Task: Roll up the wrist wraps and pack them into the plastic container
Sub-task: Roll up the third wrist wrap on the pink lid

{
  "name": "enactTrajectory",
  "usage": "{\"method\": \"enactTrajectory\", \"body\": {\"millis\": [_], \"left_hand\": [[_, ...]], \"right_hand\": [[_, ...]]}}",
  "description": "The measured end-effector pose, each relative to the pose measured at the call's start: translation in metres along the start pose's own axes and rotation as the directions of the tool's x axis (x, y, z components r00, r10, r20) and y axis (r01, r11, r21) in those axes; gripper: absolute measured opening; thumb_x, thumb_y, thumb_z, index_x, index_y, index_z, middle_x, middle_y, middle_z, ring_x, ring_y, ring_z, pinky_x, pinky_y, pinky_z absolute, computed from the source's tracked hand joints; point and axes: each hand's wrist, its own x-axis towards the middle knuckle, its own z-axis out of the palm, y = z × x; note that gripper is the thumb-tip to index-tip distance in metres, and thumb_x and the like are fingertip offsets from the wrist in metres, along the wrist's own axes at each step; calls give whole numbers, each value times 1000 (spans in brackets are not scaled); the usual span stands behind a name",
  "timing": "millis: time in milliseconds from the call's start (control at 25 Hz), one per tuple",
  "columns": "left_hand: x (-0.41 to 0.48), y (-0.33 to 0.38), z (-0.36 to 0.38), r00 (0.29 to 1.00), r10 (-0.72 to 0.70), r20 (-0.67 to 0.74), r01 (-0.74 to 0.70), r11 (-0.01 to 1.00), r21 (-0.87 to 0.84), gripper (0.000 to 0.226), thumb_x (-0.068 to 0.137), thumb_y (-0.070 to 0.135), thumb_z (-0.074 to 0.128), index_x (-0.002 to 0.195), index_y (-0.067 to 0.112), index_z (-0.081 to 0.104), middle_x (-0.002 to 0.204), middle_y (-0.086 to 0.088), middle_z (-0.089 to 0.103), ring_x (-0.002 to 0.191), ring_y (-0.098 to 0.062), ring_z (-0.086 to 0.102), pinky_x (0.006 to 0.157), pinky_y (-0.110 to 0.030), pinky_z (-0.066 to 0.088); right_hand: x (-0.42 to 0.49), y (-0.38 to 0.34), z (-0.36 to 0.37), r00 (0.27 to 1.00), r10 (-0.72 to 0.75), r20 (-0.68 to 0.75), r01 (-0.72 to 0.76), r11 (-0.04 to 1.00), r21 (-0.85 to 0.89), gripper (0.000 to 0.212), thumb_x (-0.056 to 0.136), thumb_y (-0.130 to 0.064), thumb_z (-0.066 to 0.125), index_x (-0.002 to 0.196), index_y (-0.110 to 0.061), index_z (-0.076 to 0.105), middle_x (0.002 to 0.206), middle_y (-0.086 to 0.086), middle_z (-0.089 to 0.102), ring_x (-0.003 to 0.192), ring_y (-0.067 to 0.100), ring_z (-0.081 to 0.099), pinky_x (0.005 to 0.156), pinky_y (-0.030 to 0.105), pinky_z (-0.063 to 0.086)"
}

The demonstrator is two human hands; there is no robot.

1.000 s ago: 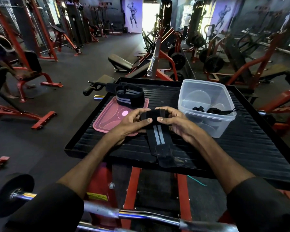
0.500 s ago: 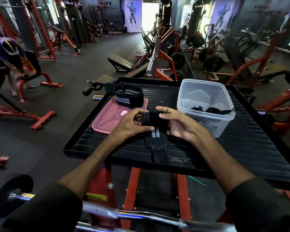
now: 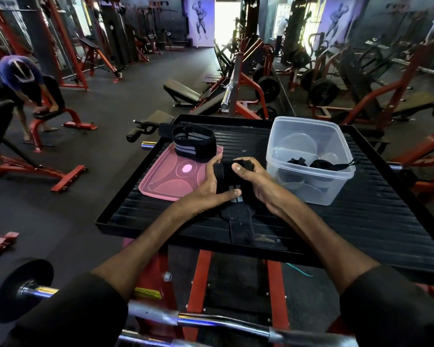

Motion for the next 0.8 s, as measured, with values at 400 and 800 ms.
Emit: {"method": "enactTrajectory", "body": {"millis": [400,800], "left_hand": [[-2,5,-32,997,-38,-67,39,999,2,45,84,3,77,123,16,59,116,-1,67,107,-6,63,91,-17,52],[-8,-5,-26,983,68,-168,-58,996,62,63,70,5,89,126,14,62,122,-6,68,111,-19,70,98,-32,55]], "right_hand": [[-3,-8,-9,995,-19,94,0,980,199,43,78,2,77,117,-12,68,107,10,72,101,23,69,88,35,58],[1,-10,-21,951,237,197,-255,964,71,44,90,-36,68,130,-18,61,114,4,72,101,21,67,88,39,53]]}}
